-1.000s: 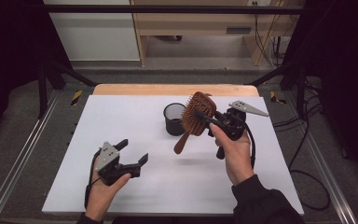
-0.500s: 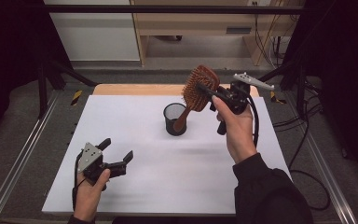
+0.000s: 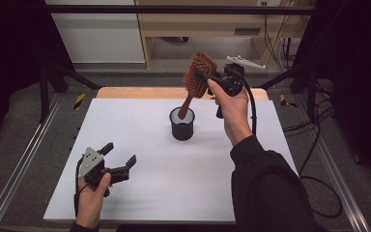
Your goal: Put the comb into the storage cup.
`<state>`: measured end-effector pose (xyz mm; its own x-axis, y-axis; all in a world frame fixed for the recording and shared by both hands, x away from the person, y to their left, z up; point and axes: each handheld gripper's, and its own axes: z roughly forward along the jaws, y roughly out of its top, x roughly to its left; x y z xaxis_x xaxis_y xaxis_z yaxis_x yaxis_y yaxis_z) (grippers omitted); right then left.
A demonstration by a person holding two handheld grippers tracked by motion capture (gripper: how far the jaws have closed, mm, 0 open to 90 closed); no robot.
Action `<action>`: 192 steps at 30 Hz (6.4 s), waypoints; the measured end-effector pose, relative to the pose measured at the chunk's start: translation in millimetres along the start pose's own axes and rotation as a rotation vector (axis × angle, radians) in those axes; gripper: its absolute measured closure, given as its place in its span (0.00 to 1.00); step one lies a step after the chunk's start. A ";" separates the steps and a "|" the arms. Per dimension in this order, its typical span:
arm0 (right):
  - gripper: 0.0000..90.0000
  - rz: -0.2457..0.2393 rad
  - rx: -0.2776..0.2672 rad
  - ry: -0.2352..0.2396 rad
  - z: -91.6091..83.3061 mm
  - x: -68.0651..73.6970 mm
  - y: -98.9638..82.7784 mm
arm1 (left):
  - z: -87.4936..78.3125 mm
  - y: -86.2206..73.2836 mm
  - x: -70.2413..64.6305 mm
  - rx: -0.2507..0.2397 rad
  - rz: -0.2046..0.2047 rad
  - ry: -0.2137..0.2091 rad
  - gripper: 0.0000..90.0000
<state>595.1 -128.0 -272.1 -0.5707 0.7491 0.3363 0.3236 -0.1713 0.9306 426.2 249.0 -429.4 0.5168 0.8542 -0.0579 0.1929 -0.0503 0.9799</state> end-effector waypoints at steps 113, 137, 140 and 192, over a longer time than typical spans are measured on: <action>0.54 0.145 0.137 0.002 62.5 -55.5 -75.2 | 2.4 -2.2 6.7 0.008 -0.047 -0.015 0.04; 0.51 0.150 0.142 0.007 62.2 -57.4 -75.4 | 2.7 -2.4 6.3 0.011 -0.047 -0.017 0.04; 0.50 0.148 0.144 0.006 62.0 -57.5 -75.5 | 2.8 -2.4 6.1 0.012 -0.046 -0.018 0.04; 0.34 0.133 0.166 0.004 61.3 -57.2 -76.6 | 2.9 -2.3 6.2 0.011 -0.049 -0.021 0.04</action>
<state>649.3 -118.5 -371.4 -0.5176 0.7240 0.4560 0.5161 -0.1609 0.8413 431.4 252.9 -432.6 0.5242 0.8445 -0.1095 0.2276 -0.0150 0.9736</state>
